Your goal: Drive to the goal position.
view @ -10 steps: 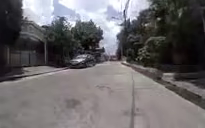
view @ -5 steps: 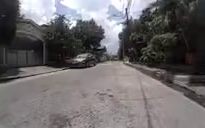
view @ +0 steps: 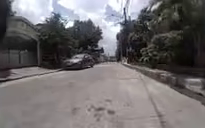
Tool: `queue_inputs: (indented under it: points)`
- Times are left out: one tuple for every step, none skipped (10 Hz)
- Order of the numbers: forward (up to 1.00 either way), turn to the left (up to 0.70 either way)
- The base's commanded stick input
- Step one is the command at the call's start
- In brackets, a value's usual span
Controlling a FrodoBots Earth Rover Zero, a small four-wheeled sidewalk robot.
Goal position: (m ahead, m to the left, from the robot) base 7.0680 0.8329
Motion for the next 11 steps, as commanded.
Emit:
queue_inputs:
  points:
    - [1.00,0.00]
    - [1.00,0.00]
    - [1.00,-0.02]
    - [1.00,-0.18]
    - [1.00,-0.34]
    - [1.00,-0.19]
    - [1.00,0.00]
    - [1.00,0.00]
    - [1.00,0.00]
    - [1.00,0.00]
    - [1.00,0.00]
